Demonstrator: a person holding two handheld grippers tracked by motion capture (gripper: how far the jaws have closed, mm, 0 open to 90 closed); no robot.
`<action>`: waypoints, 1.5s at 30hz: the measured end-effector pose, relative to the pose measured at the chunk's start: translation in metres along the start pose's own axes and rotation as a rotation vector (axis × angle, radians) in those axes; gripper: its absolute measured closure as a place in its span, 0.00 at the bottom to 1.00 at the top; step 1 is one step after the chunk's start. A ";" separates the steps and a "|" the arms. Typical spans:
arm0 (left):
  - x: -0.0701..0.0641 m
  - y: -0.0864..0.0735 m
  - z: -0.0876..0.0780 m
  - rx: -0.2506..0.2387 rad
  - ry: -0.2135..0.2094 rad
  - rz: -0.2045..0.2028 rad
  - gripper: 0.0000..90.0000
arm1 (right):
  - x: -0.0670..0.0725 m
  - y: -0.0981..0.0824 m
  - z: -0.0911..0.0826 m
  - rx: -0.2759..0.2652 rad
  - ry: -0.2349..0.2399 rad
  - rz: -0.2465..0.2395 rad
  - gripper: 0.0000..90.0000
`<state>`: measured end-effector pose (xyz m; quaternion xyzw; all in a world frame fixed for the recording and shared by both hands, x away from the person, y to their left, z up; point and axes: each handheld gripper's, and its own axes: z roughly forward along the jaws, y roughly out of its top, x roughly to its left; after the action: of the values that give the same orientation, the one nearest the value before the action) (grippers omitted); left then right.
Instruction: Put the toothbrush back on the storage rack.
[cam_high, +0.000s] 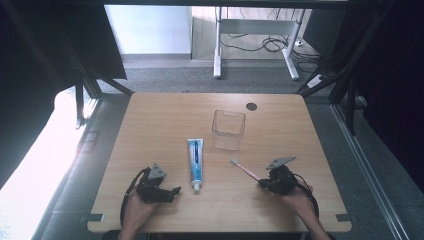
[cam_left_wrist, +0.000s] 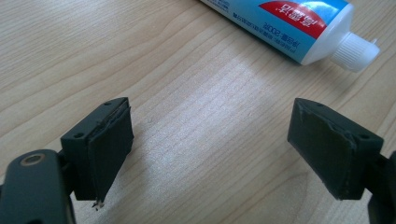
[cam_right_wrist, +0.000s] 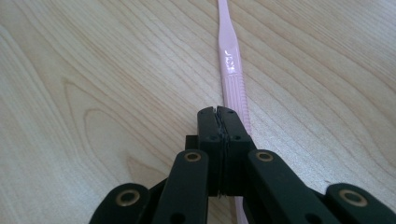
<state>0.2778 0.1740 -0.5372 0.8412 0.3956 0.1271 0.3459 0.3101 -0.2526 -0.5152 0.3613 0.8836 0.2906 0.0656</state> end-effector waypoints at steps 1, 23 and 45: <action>0.000 0.000 0.000 0.001 -0.001 0.000 0.16 | 0.001 0.001 -0.001 0.001 -0.001 -0.001 0.98; -0.001 0.000 0.001 0.010 -0.007 -0.001 0.16 | -0.011 0.044 -0.009 0.209 -0.039 -0.086 0.82; -0.002 0.000 0.002 0.015 -0.011 0.006 0.16 | -0.002 0.078 0.028 0.472 -0.038 -0.193 0.82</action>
<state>0.2773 0.1717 -0.5383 0.8458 0.3921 0.1204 0.3412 0.3672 -0.1964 -0.4947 0.2861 0.9559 0.0621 0.0233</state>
